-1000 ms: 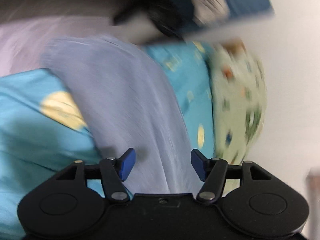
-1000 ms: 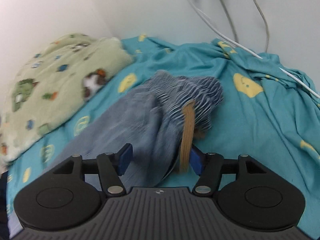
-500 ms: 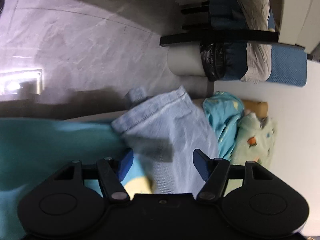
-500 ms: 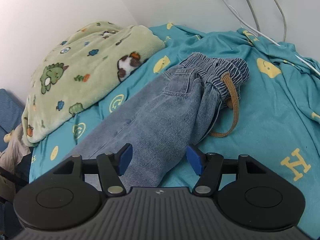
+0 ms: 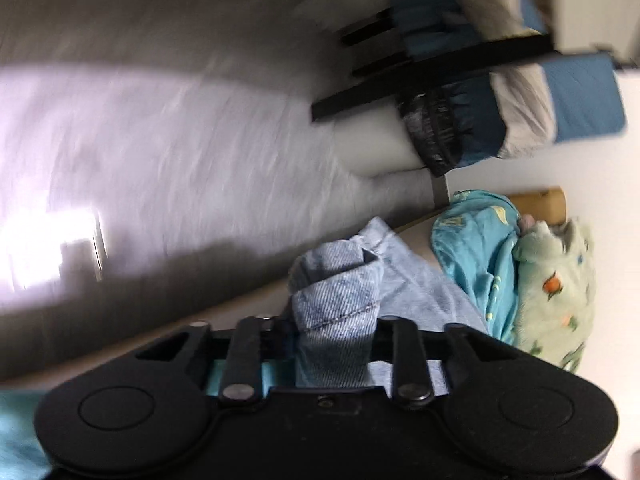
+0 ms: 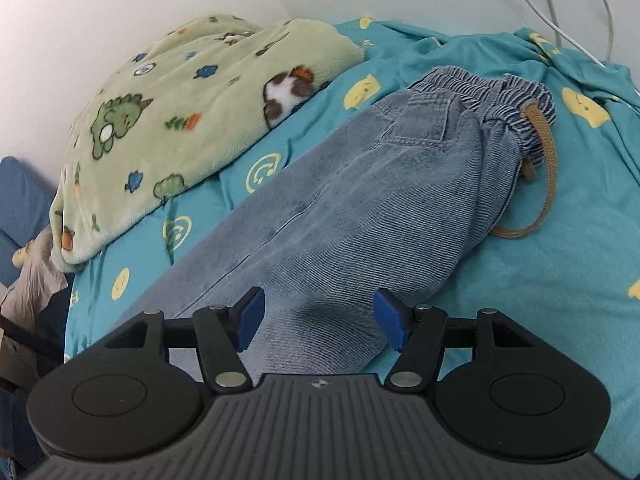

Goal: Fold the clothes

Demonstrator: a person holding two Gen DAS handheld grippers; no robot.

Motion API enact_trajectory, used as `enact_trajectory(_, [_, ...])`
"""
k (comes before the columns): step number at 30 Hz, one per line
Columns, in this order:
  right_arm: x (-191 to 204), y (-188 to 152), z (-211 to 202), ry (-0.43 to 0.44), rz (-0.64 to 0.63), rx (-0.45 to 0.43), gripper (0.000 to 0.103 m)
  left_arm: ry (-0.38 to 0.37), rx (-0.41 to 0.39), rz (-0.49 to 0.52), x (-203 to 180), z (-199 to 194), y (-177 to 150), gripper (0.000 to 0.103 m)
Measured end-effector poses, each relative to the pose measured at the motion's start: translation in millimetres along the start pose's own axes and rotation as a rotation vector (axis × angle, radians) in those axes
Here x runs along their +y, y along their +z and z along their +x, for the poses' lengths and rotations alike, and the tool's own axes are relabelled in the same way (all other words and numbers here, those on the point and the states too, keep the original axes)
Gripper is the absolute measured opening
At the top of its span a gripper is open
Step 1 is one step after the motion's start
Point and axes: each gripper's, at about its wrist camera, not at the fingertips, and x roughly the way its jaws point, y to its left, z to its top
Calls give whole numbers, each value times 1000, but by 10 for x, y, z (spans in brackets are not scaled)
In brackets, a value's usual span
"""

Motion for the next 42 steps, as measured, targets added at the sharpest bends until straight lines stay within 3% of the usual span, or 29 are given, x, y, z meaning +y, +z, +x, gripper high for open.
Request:
enact_trajectory(8, [35,-61,-11,47,-18,17,63,-23,-246,470,-1240,-775,-336,14])
enact_trajectory(14, [97,-46,-61,88,-73,-13,63,-141,-356,751,-2215,-1188,-1243,15])
enact_trajectory(17, [128,-27,-89,72,-113,-39,63,-213,-367,870,-2529,-1282,-1820,15])
enact_trajectory(20, [116,-9,-105,66,-125,-51,63,-278,-337,1000,-2690,-1271,-2476,15])
enact_trajectory(25, [9,61,-141,90,-76,-57,63,-305,-177,1314,-2595,-970,-3722,15])
enact_trajectory(29, [-46,74,-100,82,-58,-47,64,-233,-31,1452,-2325,-527,-4459,15])
enact_trajectory(32, [-66,65,-43,90,-58,-24,64,-176,2,1496,-2191,-286,-4633,15])
enact_trajectory(35, [-41,40,21,119,-67,0,64,-163,8,1555,-2129,-301,-4685,16])
enact_trajectory(38, [98,4,133,206,-104,28,64,-168,40,1607,-2080,-328,-4557,27])
enact_trajectory(42, [381,-84,336,429,-136,114,64,-219,118,1605,-1947,-563,-4463,44])
